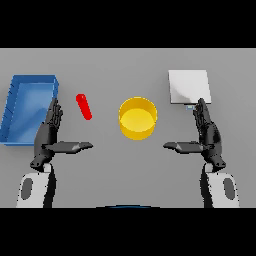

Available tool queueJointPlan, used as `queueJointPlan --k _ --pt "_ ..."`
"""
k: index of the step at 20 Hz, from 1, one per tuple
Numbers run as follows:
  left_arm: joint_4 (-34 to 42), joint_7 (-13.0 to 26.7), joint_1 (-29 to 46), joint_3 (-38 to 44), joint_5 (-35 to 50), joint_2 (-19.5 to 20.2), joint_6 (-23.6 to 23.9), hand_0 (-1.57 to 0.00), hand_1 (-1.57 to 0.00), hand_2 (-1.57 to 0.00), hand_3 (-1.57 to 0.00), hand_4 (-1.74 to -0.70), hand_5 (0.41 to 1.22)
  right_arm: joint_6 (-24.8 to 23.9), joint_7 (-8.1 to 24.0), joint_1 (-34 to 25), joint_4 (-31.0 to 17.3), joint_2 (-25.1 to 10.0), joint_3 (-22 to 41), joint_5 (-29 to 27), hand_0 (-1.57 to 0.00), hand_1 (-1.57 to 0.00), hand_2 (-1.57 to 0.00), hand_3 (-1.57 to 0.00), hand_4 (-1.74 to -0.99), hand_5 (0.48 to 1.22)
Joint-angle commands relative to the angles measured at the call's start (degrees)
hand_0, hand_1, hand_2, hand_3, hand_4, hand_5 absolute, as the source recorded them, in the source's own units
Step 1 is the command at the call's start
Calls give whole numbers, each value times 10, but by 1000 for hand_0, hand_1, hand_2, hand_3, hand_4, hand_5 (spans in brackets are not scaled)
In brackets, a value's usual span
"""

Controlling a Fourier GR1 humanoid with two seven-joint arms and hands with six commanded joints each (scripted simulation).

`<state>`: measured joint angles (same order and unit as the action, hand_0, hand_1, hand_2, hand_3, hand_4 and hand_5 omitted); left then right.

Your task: Pick up the red beaker and tilt it to pour out 1 green nut into yellow bowl. Pick up the yellow bowl and place it on the metallic measuring scale.

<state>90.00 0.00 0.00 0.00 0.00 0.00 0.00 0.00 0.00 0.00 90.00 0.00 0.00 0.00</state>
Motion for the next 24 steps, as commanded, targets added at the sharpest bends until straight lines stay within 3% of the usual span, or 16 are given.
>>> queueJointPlan --k 1,6,7,8,11,15,18,24 --pt "1 -1 2 0 1 1 0 1 1 1 1 -1151 599 0 -1 1 0 0 0 0 1 1 1 1 -1167 599" --pt "16 -5 18 3 9 10 -9 1 1 1 1 -1151 599 -2 -2 4 2 2 3 3 1 1 1 1 -1167 599" --pt "37 -13 39 -11 -11 26 -15 1 1 1 1 -1151 599 -23 -47 28 23 -19 32 74 1 1 1 1 -1167 599" --pt "60 -18 63 -25 -26 37 -23 1 1 1 1 -1156 599 -37 -62 43 42 -30 49 116 1 1 1 1 -1163 595" --pt "96 9 78 -40 -41 50 -25 1 1 1 1 -1163 599 -55 -51 65 59 -33 74 172 1 1 1 1 -1159 590" --pt "86 33 63 -52 -58 47 -23 1 1 1 1 -1161 602 -51 -37 64 75 -31 72 163 1 1 1 1 -1192 600" --pt "53 10 48 -57 -74 43 -20 1 1 1 1 -1170 605 -34 -43 71 85 -33 70 140 1 1 1 1 -1224 611" --pt "-79 -4 -51 -43 -106 35 3 1 1 1 1 -1233 636 -30 -44 62 86 -35 68 136 1 1 1 1 -1267 632"
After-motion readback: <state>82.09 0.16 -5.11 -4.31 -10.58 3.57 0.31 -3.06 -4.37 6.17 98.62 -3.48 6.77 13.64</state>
